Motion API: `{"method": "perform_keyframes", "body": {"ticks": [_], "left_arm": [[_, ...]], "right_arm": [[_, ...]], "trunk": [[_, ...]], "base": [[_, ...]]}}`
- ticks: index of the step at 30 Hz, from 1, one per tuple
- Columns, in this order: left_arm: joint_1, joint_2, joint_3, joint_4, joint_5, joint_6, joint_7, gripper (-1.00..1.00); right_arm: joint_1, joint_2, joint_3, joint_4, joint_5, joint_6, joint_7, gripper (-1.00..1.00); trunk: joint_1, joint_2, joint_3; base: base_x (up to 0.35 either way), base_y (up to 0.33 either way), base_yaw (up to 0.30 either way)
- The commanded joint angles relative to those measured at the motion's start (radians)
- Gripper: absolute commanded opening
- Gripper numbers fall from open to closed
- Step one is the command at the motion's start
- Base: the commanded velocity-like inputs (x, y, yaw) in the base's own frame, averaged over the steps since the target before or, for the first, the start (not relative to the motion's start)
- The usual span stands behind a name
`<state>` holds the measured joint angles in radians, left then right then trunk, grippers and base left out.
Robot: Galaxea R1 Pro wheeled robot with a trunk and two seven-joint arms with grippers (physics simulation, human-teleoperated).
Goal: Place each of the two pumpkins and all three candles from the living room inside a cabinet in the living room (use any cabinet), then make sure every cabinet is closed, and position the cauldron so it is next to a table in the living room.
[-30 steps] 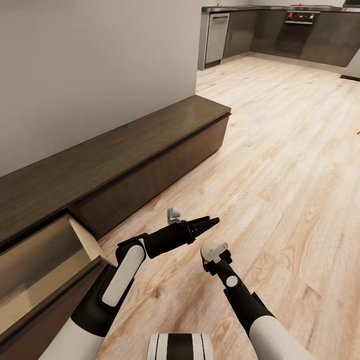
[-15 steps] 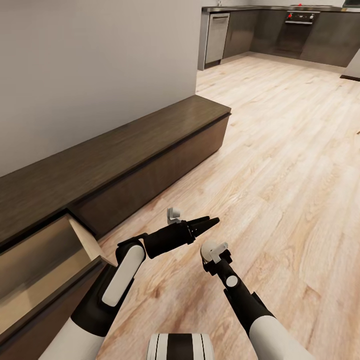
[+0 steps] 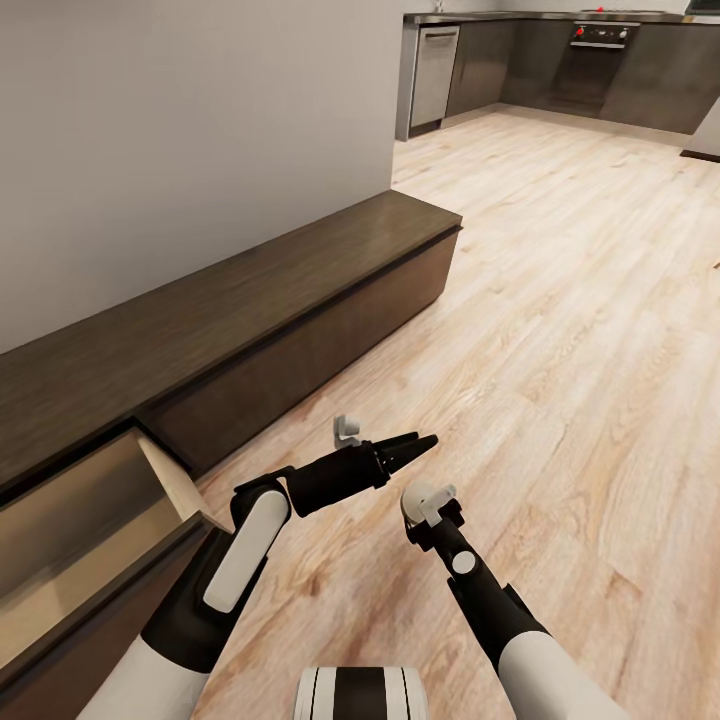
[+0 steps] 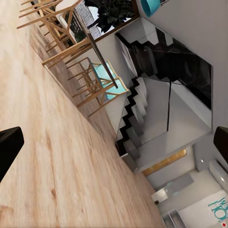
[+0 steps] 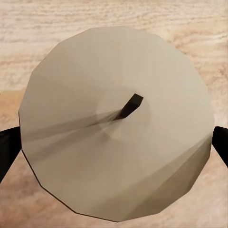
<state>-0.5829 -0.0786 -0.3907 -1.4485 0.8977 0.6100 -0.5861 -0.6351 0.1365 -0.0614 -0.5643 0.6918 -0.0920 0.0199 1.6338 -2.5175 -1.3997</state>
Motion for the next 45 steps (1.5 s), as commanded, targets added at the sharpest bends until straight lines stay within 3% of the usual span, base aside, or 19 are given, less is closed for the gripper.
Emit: {"method": "perform_keyframes", "body": {"ticks": [1, 10, 16, 45], "left_arm": [[0.001, 0.002, -0.003, -0.002, 0.000, -0.007, -0.003, 1.00], [0.002, 0.004, -0.002, -0.009, 0.000, -0.016, -0.003, 1.00], [0.003, 0.029, -0.003, -0.011, 0.000, -0.018, -0.004, 1.00], [0.003, 0.036, -0.002, -0.008, 0.001, -0.018, -0.004, 1.00]], "right_arm": [[0.000, 0.000, 0.000, 0.000, 0.000, 0.000, 0.001, -1.00], [0.000, 0.000, 0.000, 0.000, 0.000, 0.000, 0.002, -1.00], [0.000, 0.000, 0.000, 0.000, 0.000, 0.000, 0.003, -1.00], [0.000, 0.000, -0.001, 0.000, -0.001, -0.001, 0.005, -1.00]], "trunk": [[0.000, 0.000, 0.000], [0.000, 0.000, 0.000], [0.000, 0.000, 0.001], [0.000, 0.000, 0.035]], "base": [[0.000, 0.000, 0.000], [0.000, 0.000, 0.000], [0.000, 0.000, -0.026], [0.000, 0.000, -0.207]]}}
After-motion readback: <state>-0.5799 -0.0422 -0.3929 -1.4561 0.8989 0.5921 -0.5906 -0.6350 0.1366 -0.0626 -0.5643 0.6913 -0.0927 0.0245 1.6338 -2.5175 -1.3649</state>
